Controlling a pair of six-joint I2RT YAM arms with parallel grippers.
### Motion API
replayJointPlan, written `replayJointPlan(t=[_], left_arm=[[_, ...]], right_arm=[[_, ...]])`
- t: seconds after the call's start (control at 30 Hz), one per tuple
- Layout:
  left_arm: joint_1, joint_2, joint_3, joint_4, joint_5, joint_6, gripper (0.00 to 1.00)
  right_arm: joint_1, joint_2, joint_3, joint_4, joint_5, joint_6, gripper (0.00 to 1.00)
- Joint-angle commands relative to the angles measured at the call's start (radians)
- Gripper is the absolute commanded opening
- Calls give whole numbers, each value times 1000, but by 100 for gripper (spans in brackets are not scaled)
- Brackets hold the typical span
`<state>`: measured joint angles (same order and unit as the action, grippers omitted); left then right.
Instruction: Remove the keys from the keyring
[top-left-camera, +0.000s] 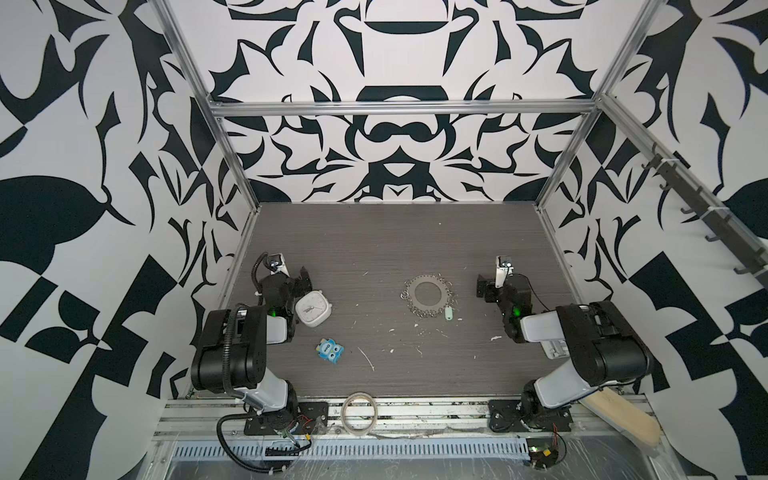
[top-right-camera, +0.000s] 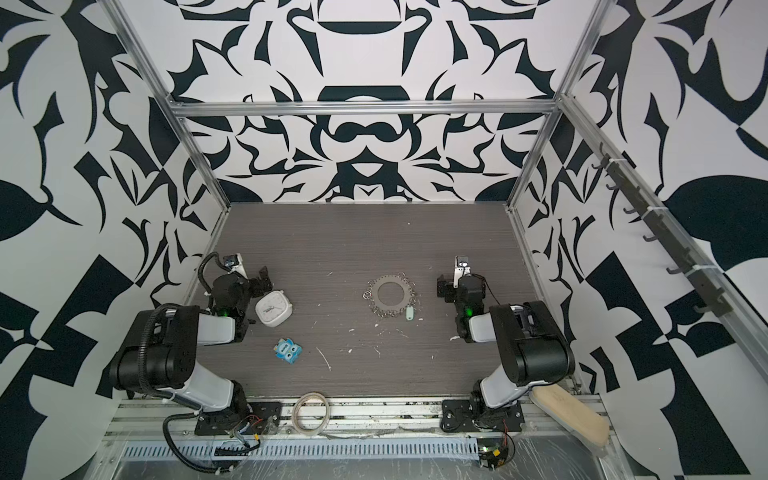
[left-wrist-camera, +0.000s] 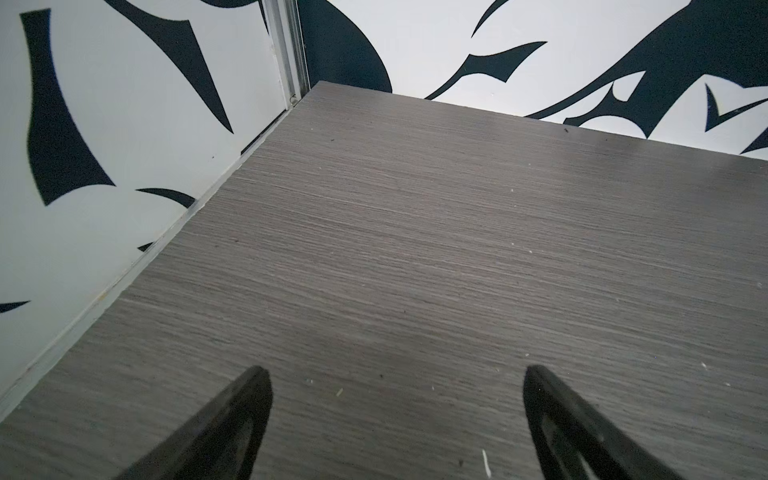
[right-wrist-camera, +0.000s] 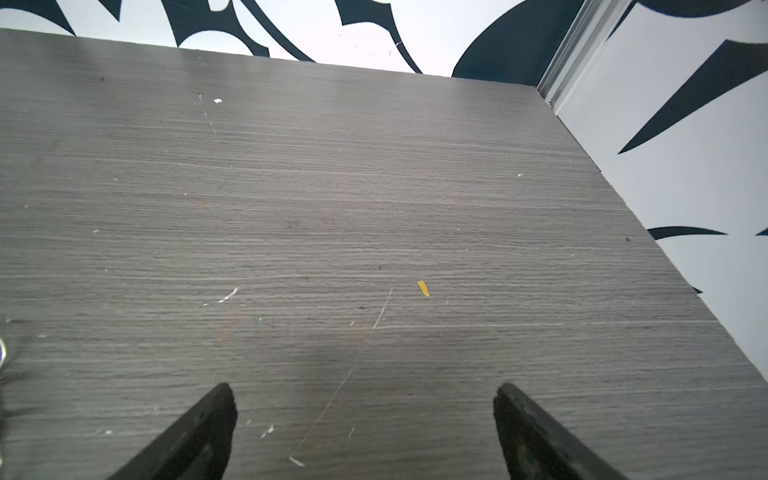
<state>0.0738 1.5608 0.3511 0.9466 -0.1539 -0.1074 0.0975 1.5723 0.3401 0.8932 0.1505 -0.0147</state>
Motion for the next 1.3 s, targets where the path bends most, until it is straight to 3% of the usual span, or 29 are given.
replayJointPlan(t=[0.0,0.9,1.0,1.07,1.17,1.27], left_arm=[[1,1,14,0,-7,-12,99],[1,-1,12,1,-3,-5,99],[-4,-47,3,-3,27,11,99],[-6,-129,26,-116,19,11,99],[-11,-239,97,-321,28,5,99],[-28,-334,207,-559,45,-18,99]], right_arm=[[-5,-17,11,29,-5,5,100],[-4,-16,11,30,-14,-3,100],[-3,-79,-15,35,10,5,99],[1,-211,11,-134,123,38,98],[2,-395,153,-577,216,135,98],[1,-473,257,-861,185,247,96]])
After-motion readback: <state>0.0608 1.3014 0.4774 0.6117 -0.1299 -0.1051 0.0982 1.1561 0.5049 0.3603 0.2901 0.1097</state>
